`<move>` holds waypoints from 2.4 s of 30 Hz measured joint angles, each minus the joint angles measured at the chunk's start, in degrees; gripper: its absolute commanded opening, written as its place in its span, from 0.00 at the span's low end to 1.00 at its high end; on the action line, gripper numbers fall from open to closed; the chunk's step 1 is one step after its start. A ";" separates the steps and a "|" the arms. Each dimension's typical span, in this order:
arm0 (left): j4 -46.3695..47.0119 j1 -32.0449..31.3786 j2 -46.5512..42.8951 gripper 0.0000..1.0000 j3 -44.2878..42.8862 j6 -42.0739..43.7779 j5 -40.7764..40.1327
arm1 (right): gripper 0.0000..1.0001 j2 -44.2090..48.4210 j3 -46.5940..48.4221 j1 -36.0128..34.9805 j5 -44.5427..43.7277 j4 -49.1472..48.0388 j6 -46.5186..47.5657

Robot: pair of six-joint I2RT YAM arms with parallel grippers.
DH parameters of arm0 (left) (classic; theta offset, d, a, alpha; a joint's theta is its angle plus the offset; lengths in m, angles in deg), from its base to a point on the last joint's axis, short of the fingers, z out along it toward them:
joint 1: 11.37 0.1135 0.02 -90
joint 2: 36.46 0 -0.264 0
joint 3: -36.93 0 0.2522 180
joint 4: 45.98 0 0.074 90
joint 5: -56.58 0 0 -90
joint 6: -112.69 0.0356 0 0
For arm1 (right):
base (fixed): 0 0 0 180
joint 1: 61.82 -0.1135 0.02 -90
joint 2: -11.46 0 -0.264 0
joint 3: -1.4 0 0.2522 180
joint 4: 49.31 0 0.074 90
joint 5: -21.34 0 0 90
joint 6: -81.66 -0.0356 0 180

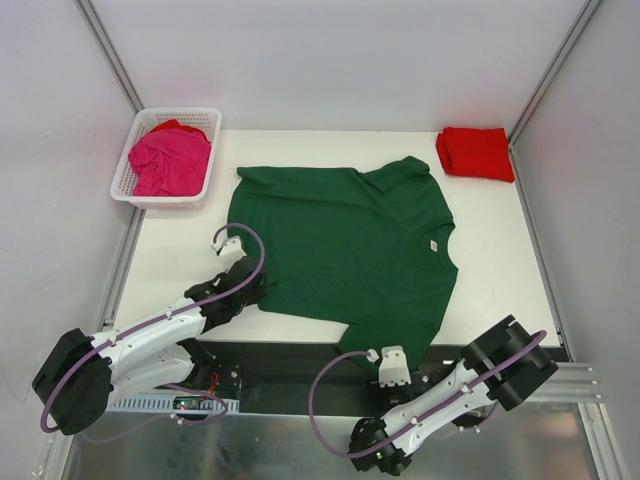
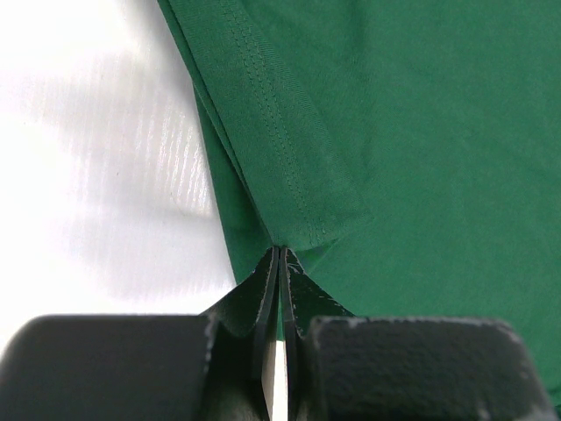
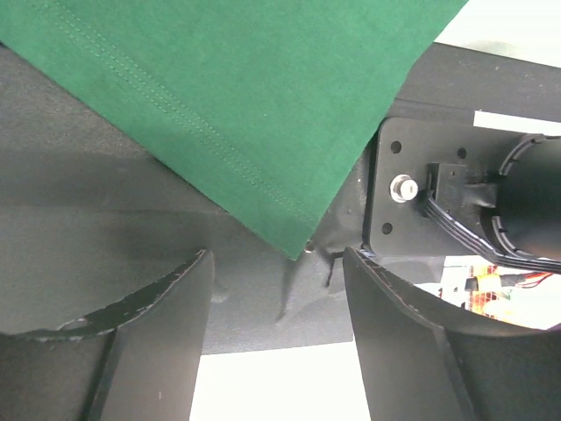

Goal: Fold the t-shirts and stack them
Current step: Grap the side of the flattened tshirt closest away from the robot with both arms

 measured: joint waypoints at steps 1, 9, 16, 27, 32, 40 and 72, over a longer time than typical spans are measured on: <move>0.00 0.00 0.00 0.00 0.00 0.00 0.02 | 0.64 -0.13 0.09 -0.04 0.02 0.20 0.00; 0.00 0.00 0.00 0.00 0.04 -0.02 0.02 | 0.63 -0.09 0.09 -2.23 1.16 1.07 0.42; -0.04 0.00 0.00 0.00 0.72 -0.04 0.02 | 0.60 1.05 0.09 -2.95 1.64 1.49 0.33; -0.02 0.00 0.28 0.00 0.72 -0.02 0.02 | 0.62 5.03 0.20 -3.23 0.31 2.12 -0.02; -0.02 0.00 0.66 0.00 0.72 -0.02 0.02 | 0.62 7.10 -1.22 -3.23 -0.31 2.32 -0.02; -0.02 0.00 1.51 0.00 0.72 -0.04 0.02 | 0.63 8.11 -4.63 -3.15 -0.52 2.67 -0.02; -0.02 0.00 0.85 0.00 0.76 -0.04 -0.04 | 0.56 3.93 -2.12 0.13 -1.99 0.00 6.69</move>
